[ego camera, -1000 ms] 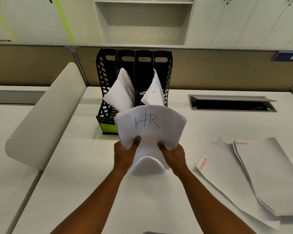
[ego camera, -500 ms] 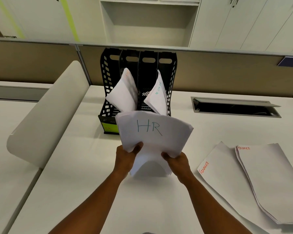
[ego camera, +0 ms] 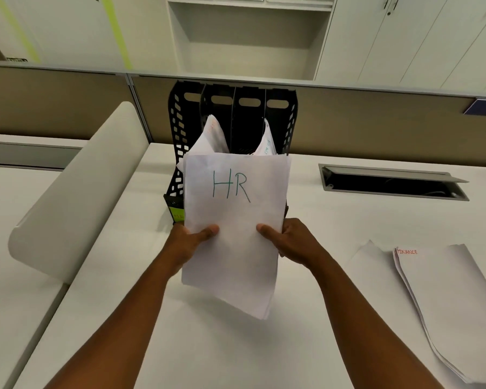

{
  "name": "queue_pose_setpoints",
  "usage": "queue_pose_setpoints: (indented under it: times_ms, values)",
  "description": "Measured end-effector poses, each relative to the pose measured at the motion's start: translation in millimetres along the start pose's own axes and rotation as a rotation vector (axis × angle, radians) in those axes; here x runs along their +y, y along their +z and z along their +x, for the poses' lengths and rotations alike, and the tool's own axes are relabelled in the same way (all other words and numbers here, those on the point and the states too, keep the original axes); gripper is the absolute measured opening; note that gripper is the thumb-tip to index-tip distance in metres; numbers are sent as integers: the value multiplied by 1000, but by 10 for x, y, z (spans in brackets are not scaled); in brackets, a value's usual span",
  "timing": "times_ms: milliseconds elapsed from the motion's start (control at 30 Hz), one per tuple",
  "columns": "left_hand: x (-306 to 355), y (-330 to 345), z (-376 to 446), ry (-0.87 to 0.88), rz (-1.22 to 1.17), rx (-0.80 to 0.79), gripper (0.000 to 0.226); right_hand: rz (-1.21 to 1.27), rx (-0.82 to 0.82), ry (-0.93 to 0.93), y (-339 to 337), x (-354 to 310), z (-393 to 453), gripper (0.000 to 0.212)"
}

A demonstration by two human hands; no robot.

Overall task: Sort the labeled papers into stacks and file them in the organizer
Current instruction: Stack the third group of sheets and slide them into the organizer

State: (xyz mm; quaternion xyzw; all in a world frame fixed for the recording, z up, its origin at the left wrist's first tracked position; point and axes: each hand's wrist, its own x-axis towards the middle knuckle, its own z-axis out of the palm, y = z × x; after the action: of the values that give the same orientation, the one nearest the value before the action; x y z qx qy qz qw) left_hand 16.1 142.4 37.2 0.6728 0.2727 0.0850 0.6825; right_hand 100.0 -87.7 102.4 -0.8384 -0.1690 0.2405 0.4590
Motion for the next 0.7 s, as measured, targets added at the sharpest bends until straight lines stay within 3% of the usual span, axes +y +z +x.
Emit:
queue_pose_setpoints:
  times_ms: [200, 300, 400, 467, 600, 700]
  values:
    - [208, -343, 139, 10, 77, -52, 72, -155, -107, -47, -19, -585, 149, 22]
    - [383, -380, 245, 97, 60, 96, 54, -124, -27, -103, 24, -920, 226, 21]
    - [482, -415, 346, 208, 3, 331, 67, -163, 110, -185, 110, -1208, 346, 25]
    - [518, -466, 395, 287, 55, 391, 67, -155, 201, -248, 209, -1388, 461, 26]
    - [683, -438, 431, 379, 134, 264, 44, -70, 284, -314, 487, -1647, 673, 28]
    - [761, -457, 571, 356, 142, 154, 38, -78, 357, -334, 709, -1777, 787, 22]
